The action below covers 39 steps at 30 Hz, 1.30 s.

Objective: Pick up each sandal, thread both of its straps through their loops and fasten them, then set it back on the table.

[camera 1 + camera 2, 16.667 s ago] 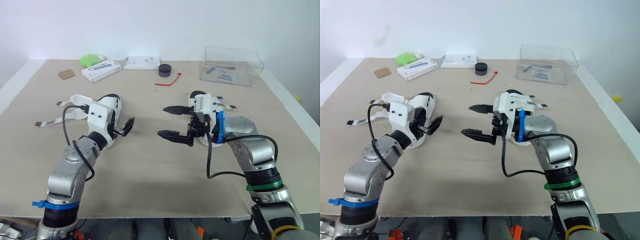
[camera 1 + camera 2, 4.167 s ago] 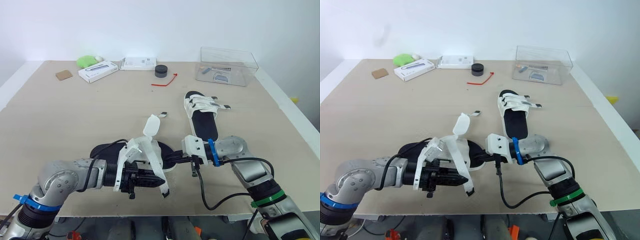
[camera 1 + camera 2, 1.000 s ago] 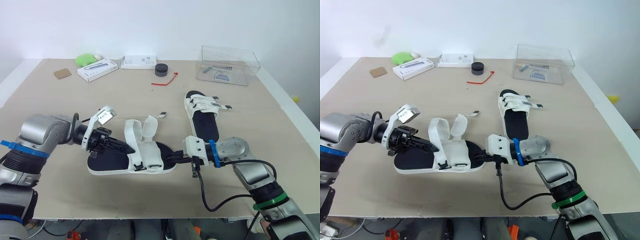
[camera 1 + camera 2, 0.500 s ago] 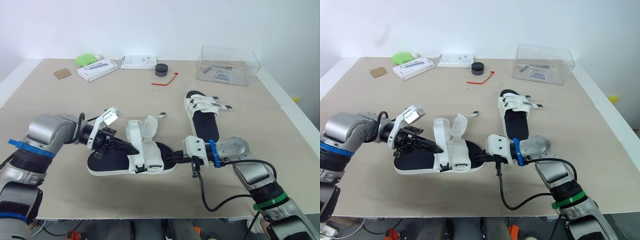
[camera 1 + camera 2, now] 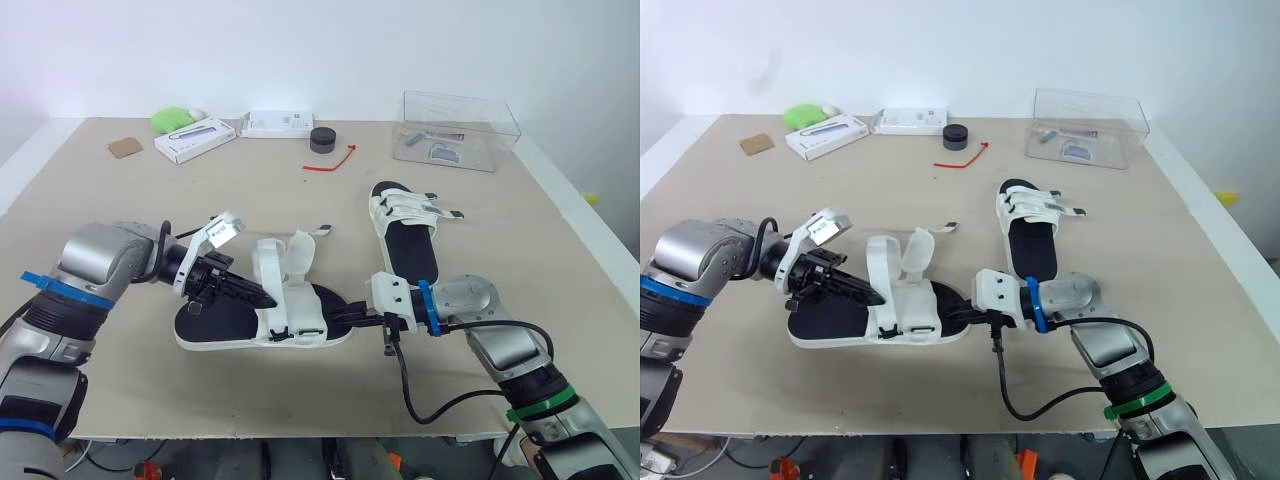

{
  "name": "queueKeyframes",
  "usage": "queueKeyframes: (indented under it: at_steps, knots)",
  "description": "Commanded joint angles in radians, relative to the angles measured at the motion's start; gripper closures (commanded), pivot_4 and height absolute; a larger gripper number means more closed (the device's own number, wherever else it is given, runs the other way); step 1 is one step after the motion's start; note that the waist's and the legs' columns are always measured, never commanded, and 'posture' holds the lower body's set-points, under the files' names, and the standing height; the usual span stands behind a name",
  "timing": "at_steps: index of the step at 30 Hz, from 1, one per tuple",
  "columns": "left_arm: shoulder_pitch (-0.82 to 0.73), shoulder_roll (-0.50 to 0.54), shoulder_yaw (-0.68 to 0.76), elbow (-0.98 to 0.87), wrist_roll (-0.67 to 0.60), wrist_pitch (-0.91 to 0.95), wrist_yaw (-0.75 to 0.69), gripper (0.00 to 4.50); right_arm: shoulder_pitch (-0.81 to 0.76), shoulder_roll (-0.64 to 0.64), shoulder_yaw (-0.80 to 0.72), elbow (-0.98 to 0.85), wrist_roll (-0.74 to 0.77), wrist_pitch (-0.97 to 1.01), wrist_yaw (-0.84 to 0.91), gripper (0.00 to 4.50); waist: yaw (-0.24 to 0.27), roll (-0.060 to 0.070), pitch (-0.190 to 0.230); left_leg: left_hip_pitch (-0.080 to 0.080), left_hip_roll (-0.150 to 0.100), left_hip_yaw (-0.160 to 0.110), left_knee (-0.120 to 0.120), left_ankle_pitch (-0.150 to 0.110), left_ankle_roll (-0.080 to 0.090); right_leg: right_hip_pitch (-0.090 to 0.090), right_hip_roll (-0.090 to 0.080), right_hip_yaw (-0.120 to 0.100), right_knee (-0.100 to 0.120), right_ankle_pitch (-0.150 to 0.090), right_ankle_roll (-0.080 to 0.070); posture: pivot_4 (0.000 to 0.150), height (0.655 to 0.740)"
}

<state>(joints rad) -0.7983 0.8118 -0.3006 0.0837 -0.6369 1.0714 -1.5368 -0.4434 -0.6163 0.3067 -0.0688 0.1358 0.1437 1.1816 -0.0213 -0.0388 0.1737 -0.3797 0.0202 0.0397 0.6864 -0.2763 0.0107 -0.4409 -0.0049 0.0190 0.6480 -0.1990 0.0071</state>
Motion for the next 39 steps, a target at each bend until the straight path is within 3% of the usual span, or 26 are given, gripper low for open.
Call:
queueKeyframes:
  at_steps: [1, 17, 25, 35, 38, 39]
  knots:
    - [0.007, 0.011, 0.001, -0.062, -0.016, 0.015, -0.007, 4.38, 0.005, -0.013, -0.002, -0.011, -0.005, 0.002, 0.005, 4.5, 0.0, 0.0, 0.0, 0.0, 0.0, 0.0, 0.0, 0.0, 0.0, 0.0, 0.0, 0.0, 0.0, 0.0, 0.0, 0.15, 0.74]
    - [0.162, -0.021, 0.029, -0.171, -0.015, -0.008, 0.115, 4.38, -0.006, -0.009, 0.002, 0.0, -0.007, 0.001, 0.007, 4.5, 0.0, 0.0, 0.0, 0.0, 0.0, 0.0, 0.001, 0.0, 0.0, 0.0, 0.0, 0.0, 0.0, 0.0, 0.0, 0.15, 0.74]
    - [0.176, -0.032, 0.03, -0.199, -0.009, -0.022, 0.158, 4.38, -0.004, -0.008, 0.005, 0.0, -0.006, 0.001, 0.011, 4.5, 0.0, 0.0, 0.0, 0.0, 0.0, 0.0, 0.002, 0.0, 0.0, 0.001, -0.001, 0.0, 0.001, 0.001, 0.001, 0.15, 0.74]
    - [0.132, 0.005, 0.038, -0.23, -0.067, 0.086, 0.165, 4.38, -0.006, -0.008, 0.005, 0.007, -0.008, -0.004, 0.011, 4.5, 0.0, 0.0, 0.0, 0.0, 0.0, 0.0, 0.002, 0.0, 0.0, 0.001, 0.0, 0.0, 0.001, 0.001, 0.001, 0.15, 0.74]
    - [0.139, 0.013, 0.04, -0.248, -0.065, 0.068, 0.165, 3.53, -0.014, -0.004, 0.006, 0.018, -0.01, -0.009, 0.012, 4.5, 0.0, 0.0, 0.0, 0.0, 0.0, 0.0, 0.002, 0.0, 0.0, 0.001, 0.0, 0.0, 0.001, 0.001, 0.001, 0.15, 0.74]
    - [0.143, 0.012, 0.045, -0.25, -0.063, 0.059, 0.168, 3.02, -0.014, -0.004, 0.007, 0.018, -0.009, -0.009, 0.013, 4.5, 0.0, 0.0, 0.0, 0.0, 0.0, 0.0, 0.002, 0.0, 0.0, 0.001, -0.001, 0.0, 0.001, 0.001, 0.001, 0.15, 0.74]
